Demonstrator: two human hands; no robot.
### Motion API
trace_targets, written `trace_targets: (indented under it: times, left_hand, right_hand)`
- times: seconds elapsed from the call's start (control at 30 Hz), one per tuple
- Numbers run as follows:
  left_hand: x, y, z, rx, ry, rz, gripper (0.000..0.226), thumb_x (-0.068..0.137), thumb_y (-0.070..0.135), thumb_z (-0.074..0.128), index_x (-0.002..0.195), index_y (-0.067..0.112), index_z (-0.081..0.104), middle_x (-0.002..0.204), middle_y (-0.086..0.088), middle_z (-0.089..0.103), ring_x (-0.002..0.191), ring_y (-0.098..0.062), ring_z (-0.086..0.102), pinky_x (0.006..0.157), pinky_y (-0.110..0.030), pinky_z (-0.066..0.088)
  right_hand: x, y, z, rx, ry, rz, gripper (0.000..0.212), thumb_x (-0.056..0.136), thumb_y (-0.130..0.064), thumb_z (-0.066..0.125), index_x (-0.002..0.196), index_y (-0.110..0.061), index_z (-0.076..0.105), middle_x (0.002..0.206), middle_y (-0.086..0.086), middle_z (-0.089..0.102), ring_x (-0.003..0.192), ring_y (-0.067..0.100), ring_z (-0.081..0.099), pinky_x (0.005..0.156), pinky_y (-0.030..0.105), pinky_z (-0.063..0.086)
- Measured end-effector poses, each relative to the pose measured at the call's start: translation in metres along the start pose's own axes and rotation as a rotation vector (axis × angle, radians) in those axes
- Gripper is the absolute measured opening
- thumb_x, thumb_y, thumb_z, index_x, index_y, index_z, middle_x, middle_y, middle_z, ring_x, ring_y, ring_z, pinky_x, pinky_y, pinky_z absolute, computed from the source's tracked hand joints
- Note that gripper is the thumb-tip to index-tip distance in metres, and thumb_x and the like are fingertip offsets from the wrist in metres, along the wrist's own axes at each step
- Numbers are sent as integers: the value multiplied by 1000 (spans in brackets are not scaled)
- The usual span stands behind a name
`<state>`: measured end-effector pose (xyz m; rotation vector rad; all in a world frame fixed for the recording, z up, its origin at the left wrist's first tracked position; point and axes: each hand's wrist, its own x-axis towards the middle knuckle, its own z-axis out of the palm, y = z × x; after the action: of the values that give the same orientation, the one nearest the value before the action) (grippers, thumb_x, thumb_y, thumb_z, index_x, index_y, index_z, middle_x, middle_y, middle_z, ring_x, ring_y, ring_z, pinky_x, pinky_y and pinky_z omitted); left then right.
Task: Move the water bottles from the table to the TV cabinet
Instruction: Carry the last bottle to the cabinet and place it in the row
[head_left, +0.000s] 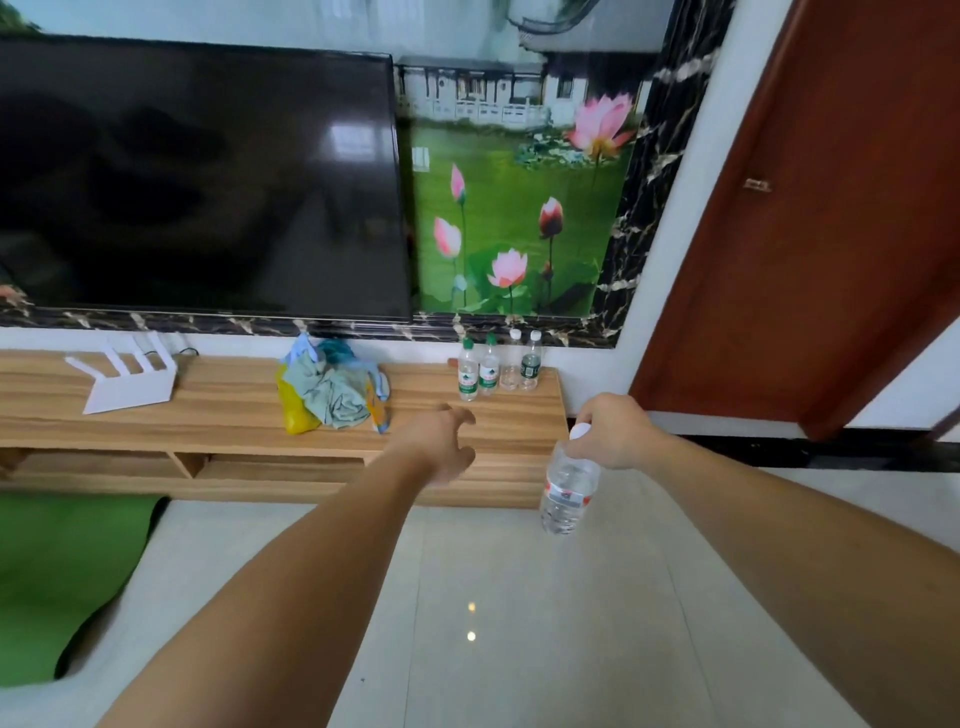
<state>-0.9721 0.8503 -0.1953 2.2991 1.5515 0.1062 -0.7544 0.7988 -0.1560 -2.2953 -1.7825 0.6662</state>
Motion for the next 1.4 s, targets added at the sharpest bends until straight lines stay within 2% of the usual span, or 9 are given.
trace_targets:
  times: [0.33,0.43,0.57,0.73,0.87,1.0,1.17,1.3,1.4]
  left_hand:
    - [130,-17,-15,-60,-37,35,48,86,32,56,133,27,46,139,-5,45,111,-27,54,91,-35,44]
    - [169,-20,-15,-37,-70,18,48,85,31,56,132,28,46,137,-5,46,114,-27,52,94,-37,45]
    - [229,-18,-19,-24,-90,-10,48,84,32,55,132,30,46,137,-4,47,117,-27,51,94,-37,44]
    - [300,-15,-19,-53,-39,-37,48,84,32,57,131,29,48,141,-7,46,121,-28,50,93,-33,41]
    - [343,-20,-9,-55,-88,-45,49,83,33,58,131,30,48,137,-5,48,117,-28,51,91,-32,41]
    - [398,-35,-10,-83,-92,-40,49,82,32,58,131,28,48,136,-7,48,117,-28,51,91,-32,41]
    - [460,-45,-14,-147,-125,-8,47,80,31,59,127,27,52,128,-8,52,115,-29,52,94,-38,46]
    - [495,-46,-11,-159,-137,21,47,81,29,59,127,26,53,128,-7,53,115,-29,53,96,-41,46]
    - [513,-45,-6,-143,-154,17,45,81,31,58,126,27,53,129,-7,54,115,-29,53,96,-41,45]
  right_hand:
    - [137,-19,-27,68,12,29,31,68,-30,77,83,-6,66,89,9,62,82,24,60,60,30,46]
    - [183,-14,-29,93,-17,50,33,68,-33,78,79,-5,63,80,7,58,71,20,54,52,28,40]
    - [245,-6,-34,106,-43,24,33,70,-28,76,87,-1,66,83,8,57,74,21,56,57,31,42]
    - [312,-1,-43,25,-104,-38,27,69,-25,75,67,-8,54,72,7,52,67,22,52,54,32,39]
    - [358,5,-47,-14,-132,-35,21,72,-21,73,74,-4,62,77,10,57,71,24,54,57,33,41]
    - [408,4,-55,-17,-119,0,37,75,-27,72,58,-12,43,65,4,43,63,22,44,49,30,32]
    - [457,1,-59,-34,-138,42,26,74,-27,71,85,-4,64,86,10,61,77,24,55,58,33,43]
    - [488,4,-60,-14,-137,73,25,73,-22,71,88,-2,68,89,14,66,72,23,55,56,32,41]
    - [510,12,-57,6,-149,90,16,73,-21,71,76,-7,64,82,11,62,71,23,54,55,31,40]
